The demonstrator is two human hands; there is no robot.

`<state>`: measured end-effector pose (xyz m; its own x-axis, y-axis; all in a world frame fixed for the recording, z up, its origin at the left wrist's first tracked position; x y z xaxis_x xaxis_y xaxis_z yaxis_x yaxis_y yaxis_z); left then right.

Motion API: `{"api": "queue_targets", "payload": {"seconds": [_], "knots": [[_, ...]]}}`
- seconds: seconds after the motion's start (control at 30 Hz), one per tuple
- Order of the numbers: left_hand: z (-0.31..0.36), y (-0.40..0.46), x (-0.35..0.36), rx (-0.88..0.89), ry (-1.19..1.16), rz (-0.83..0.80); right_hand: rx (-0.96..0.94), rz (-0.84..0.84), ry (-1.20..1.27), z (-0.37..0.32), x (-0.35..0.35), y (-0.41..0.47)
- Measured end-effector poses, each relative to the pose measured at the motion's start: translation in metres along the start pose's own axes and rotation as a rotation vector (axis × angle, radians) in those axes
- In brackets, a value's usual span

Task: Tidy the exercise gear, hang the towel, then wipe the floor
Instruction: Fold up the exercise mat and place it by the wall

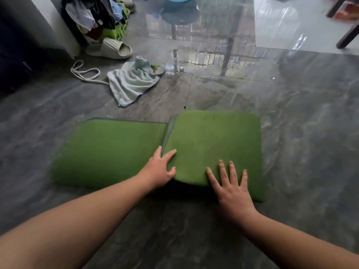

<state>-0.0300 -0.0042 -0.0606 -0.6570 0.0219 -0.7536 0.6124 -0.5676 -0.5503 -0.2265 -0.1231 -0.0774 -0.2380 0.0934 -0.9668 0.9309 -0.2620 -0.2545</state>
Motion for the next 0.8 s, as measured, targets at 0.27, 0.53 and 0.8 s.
{"api": "queue_targets", "payload": {"seconds": [0.27,0.53,0.8], "knots": [[-0.019,-0.009,0.045,-0.001,0.163,0.086,-0.058,-0.113,0.02,0.007,0.037,0.0],[-0.028,-0.018,0.059,0.038,0.345,0.092,-0.1,-0.144,-0.031,-0.003,0.052,0.001],[-0.039,-0.018,0.076,0.186,0.63,-0.059,-0.038,-0.138,-0.033,-0.026,0.045,0.011]]}}
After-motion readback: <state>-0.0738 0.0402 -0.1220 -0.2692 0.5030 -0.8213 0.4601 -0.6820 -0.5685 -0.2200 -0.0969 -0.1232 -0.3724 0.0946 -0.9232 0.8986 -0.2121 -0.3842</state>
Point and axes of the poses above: each hand's wrist, its own y-axis towards the middle knuckle, its own x-axis out of the palm, z = x × y, the point moved 8 cm from there along y, towards the middle knuckle, and after that the axes turned 6 degrees about -x, right-handed, at the moved point
